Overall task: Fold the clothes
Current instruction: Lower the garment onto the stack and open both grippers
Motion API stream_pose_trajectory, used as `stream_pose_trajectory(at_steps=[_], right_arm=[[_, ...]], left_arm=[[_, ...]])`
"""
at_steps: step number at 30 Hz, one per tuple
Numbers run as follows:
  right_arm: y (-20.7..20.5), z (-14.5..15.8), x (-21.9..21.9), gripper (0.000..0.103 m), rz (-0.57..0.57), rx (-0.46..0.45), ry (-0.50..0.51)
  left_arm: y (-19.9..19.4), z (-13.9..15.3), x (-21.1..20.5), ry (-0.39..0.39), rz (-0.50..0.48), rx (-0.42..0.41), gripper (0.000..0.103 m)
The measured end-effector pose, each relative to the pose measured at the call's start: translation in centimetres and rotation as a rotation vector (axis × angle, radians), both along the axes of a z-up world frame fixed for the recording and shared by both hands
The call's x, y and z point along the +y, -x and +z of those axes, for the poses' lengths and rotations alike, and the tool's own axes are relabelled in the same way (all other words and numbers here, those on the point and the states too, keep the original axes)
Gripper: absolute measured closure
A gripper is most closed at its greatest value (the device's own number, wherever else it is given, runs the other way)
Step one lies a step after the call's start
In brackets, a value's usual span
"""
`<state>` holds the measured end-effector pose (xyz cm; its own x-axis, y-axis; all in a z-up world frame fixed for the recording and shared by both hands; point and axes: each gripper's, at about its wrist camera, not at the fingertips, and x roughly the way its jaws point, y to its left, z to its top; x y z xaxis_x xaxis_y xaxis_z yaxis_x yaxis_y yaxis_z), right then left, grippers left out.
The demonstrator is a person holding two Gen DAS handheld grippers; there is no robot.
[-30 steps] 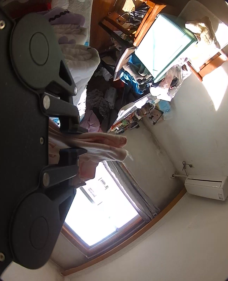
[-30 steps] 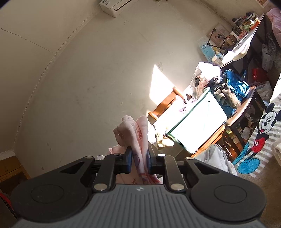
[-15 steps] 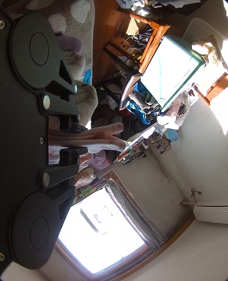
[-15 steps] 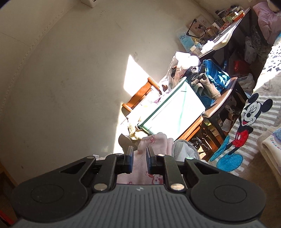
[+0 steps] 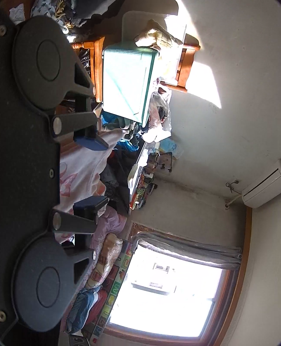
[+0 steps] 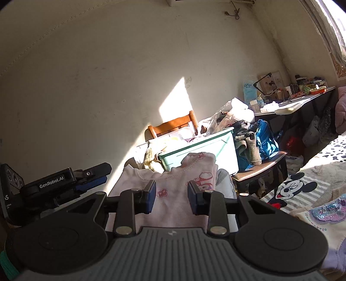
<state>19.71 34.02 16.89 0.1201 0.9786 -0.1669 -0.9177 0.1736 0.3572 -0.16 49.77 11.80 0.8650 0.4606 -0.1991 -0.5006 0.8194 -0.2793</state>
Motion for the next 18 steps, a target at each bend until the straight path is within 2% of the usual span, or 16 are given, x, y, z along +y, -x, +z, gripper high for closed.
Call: stream_pose_trajectory(at_steps=[1,2,3,4,5,6,7,9,11,13,14,15,16,18], right_arm=[[0.4,-0.4,0.7,0.07,-0.018,-0.021,0.065],[0.4,-1.0,1.4,0.069,-0.019,-0.015,0.132],[0.3,-1.5,1.9,0.071,-0.023,0.006,0.169],[0.5,-1.5,1.4,0.071,-0.044,0.027,0.154],[0.9,-1.1,0.3,0.069,-0.055,0.048,0.103],[1.4,-0.6,-1.0,0.069,-0.054,0.069,0.052],[2.0,-0.1,-2.4,0.067,-0.051,0.089,0.006],[3.1,0.3,-4.5,0.044,-0.082,0.107,-0.019],[3.7,0.2,-6.1,0.029,-0.104,0.149,0.004],[4.6,-0.1,-7.4,0.024,-0.105,0.191,0.021],[5.3,-0.2,-8.2,0.018,-0.101,0.209,0.022],[6.0,-0.2,-8.9,0.007,-0.097,0.227,0.023],[6.8,-0.1,-9.7,0.002,-0.102,0.231,0.027],[8.5,0.2,-10.9,0.0,-0.122,0.222,0.042]], left_arm=[[-0.7,-0.6,0.1,0.009,0.006,0.053,0.059],[-0.6,-0.9,-0.1,0.01,0.02,0.058,0.059],[0.2,-0.8,-0.3,0.014,0.015,0.024,0.059],[1.2,-0.5,-0.7,0.021,0.003,-0.02,0.058],[2.5,-0.2,-1.1,0.019,-0.002,-0.064,0.05],[4.0,0.1,-1.7,0.015,-0.003,-0.108,0.035],[5.1,0.2,-2.1,0.021,0.002,-0.122,0.03],[6.8,0.1,-2.7,0.045,0.014,-0.117,0.027],[8.1,-0.1,-3.8,0.071,0.032,-0.061,0.022],[9.2,-0.3,-5.5,0.06,0.032,-0.006,0.015],[9.8,-0.4,-6.4,0.051,0.029,0.021,0.01],[10.3,-0.5,-7.3,0.042,0.027,0.048,0.006],[10.8,-0.5,-8.2,0.03,0.033,0.071,0.003],[11.6,-0.3,-10.0,0.002,0.053,0.114,0.0]])
